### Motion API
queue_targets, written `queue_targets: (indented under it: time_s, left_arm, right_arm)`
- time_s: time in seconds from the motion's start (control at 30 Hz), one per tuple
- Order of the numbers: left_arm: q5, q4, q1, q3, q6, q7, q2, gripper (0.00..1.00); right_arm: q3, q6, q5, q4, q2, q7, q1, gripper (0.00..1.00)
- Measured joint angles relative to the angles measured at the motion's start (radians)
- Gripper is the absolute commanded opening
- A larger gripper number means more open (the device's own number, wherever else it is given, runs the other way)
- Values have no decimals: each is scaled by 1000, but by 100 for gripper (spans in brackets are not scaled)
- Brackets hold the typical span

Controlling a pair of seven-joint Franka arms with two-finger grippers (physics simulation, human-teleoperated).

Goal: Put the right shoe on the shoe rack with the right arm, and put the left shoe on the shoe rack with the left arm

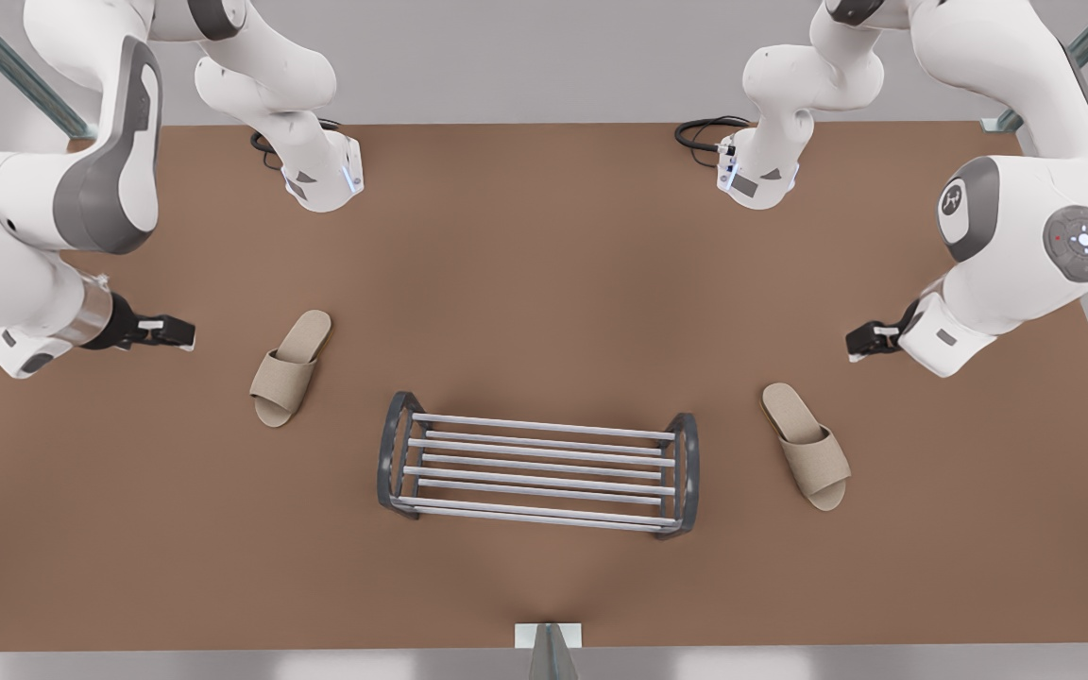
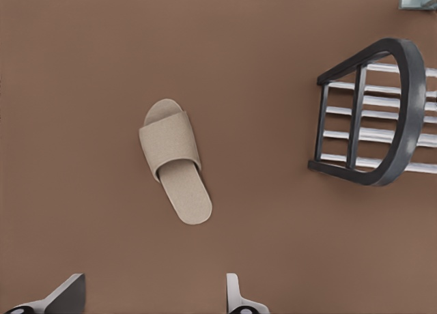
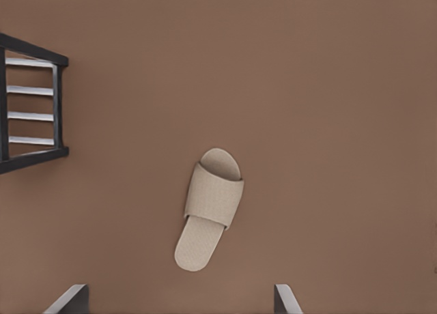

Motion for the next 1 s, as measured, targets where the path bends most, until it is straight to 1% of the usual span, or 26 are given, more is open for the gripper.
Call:
queue_targets:
  time_s: [0.03,0.1,0.17,0.23,0.3,0.33,0.37,0.4,0.43,0.5,0.53,0.57,0.63,0.73,0.83,0.9,1.0]
  left_arm:
    - [0,-21,0,0,19,-3,-8,100]
    - [-24,-118,0,0,87,-34,-37,100]
    - [-159,-291,-6,16,219,-94,-75,100]
    - [-367,-449,1,24,392,-152,-89,100]
    - [-544,-545,-8,46,532,-186,-84,100]
    - [-691,-602,-8,54,603,-185,-69,100]
    - [-863,-641,-5,58,667,-170,-46,100]
    - [-1036,-673,-4,59,720,-146,-24,100]
    - [-1196,-697,-6,60,765,-113,-5,100]
    - [-1436,-763,-10,61,832,-36,-2,100]
    - [-1515,-807,-10,62,857,8,-17,100]
    - [-1575,-851,-10,62,878,55,-37,100]
    - [-1662,-918,-10,62,918,158,-63,100]
    - [-1836,-962,-10,63,972,336,-64,100]
    - [-2050,-965,-31,63,1015,524,-31,100]
    - [-2192,-943,-55,64,1034,643,13,100]
    - [-2312,-889,-65,77,1052,801,83,100]
  right_arm:
    - [0,7,-2,-1,0,0,-1,100]
    - [0,18,-4,-2,-2,-1,-2,100]
    - [-1,26,-9,-2,-2,-1,25,100]
    - [0,44,-53,-32,-6,-2,106,100]
    - [1,93,-128,-169,-61,-4,202,100]
    - [13,135,-175,-284,-110,-5,236,100]
    - [66,191,-236,-417,-159,-6,230,100]
    - [133,259,-310,-552,-206,-8,205,100]
    - [173,329,-385,-657,-236,-8,209,100]
    - [222,474,-565,-817,-259,-5,232,100]
    - [237,556,-714,-893,-262,6,231,100]
    - [245,628,-907,-960,-263,31,212,100]
    - [252,738,-1261,-1065,-264,103,119,100]
    - [268,829,-1668,-1177,-268,229,-57,100]
    - [281,840,-1927,-1198,-164,384,-112,100]
    - [285,838,-2023,-1206,-136,489,-86,100]
    - [288,827,-2097,-1223,-118,631,67,100]
